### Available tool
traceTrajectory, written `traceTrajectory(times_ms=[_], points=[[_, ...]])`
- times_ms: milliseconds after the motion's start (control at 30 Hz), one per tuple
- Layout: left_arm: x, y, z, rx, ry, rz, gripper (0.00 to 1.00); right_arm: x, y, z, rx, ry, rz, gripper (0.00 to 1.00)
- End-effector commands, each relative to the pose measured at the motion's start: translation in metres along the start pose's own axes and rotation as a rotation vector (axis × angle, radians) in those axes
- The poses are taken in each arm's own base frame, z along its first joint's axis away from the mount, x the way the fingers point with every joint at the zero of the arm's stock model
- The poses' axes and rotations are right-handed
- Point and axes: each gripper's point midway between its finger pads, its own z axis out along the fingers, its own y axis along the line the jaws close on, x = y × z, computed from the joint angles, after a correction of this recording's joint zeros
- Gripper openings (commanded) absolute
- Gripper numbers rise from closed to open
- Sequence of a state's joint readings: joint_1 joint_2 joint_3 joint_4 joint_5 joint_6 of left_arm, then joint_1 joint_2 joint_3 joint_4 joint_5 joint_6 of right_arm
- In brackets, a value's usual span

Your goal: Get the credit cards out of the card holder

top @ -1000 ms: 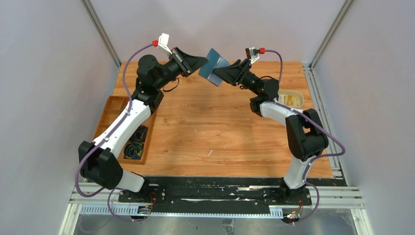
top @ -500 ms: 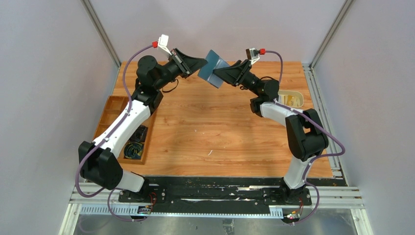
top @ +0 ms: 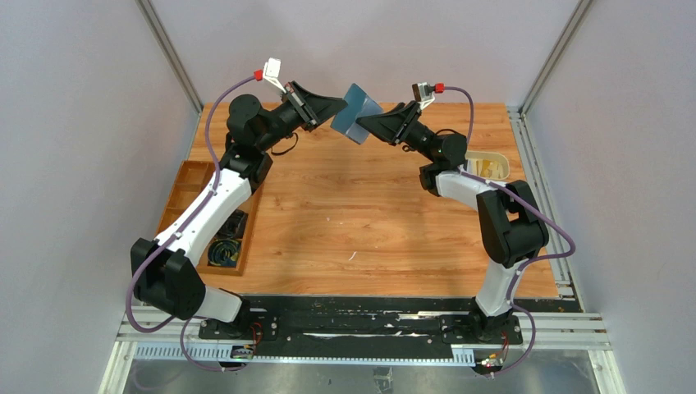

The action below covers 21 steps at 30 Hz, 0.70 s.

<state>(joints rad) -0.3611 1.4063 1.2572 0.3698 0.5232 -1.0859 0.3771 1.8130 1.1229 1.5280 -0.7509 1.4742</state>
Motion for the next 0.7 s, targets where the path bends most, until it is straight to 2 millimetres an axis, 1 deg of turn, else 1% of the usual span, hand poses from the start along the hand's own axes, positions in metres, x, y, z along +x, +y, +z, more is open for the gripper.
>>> traceTrajectory(times_ms=[0, 333, 467, 667], points=[[0.000, -0.014, -0.006, 0.059, 0.001, 0.002, 0.00, -0.004, 0.014, 0.009, -0.061, 0.000, -0.050, 0.62], [0.001, -0.002, -0.004, 0.038, 0.002, 0.000, 0.00, -0.007, 0.040, 0.014, -0.107, 0.008, -0.069, 0.62], [0.002, 0.002, -0.003, 0.028, 0.002, -0.004, 0.00, -0.008, 0.042, 0.015, -0.118, 0.008, -0.064, 0.62], [0.000, 0.023, -0.006, -0.015, -0.009, -0.005, 0.00, -0.004, 0.047, 0.012, -0.126, 0.022, -0.063, 0.61]])
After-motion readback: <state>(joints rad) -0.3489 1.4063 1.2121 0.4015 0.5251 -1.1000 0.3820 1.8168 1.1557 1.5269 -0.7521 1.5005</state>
